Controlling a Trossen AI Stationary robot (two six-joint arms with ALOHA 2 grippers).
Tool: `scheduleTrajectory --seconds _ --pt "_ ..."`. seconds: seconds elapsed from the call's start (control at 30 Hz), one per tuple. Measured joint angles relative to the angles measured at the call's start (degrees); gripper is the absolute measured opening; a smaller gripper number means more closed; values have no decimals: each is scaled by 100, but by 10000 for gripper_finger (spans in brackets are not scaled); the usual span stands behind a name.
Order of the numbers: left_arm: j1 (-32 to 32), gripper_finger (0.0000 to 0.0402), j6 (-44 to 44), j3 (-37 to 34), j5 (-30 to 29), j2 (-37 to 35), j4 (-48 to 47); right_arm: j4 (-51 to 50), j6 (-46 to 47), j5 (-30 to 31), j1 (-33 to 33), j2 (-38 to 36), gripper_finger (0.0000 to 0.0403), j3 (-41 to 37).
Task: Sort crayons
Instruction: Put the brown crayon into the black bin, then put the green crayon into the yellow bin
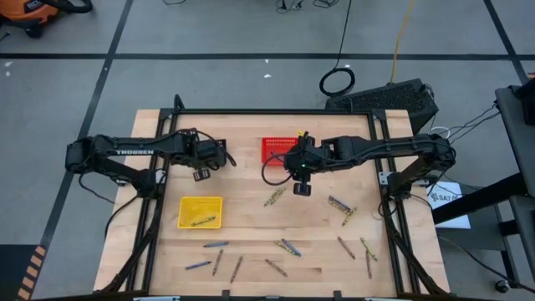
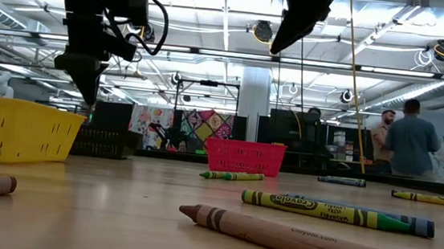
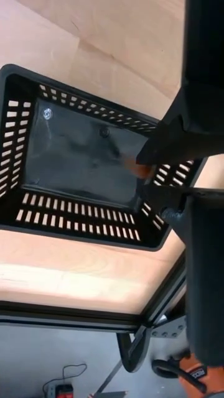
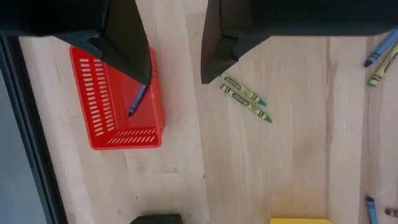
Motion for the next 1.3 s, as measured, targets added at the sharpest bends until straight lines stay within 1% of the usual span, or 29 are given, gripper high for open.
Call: scheduleTrajectory --seconds 0.1,0.3,0.6,0.8,0.9,1.03,1.17,1.3 --pt "0 69 0 0 0 0 0 -71 1 3 0 0 125 0" --pt "-9 70 -4 0 0 0 36 -137 126 9 -20 0 125 0" --pt "-75 71 -28 0 0 2 517 -198 127 -36 -35 0 125 0" --pt "-331 71 -34 20 -1 1 609 -185 -171 -748 -37 30 125 0" --pt "-513 71 -61 183 2 4 619 -190 -206 -978 -34 149 125 0" --pt "-812 71 -195 462 64 4 611 -309 54 -1225 17 354 125 -118" --pt "-1178 71 -195 725 315 4 637 -776 596 -1231 174 453 125 -336" --pt "-1490 71 -195 840 313 4 644 -1155 1249 -1229 388 463 125 -499"
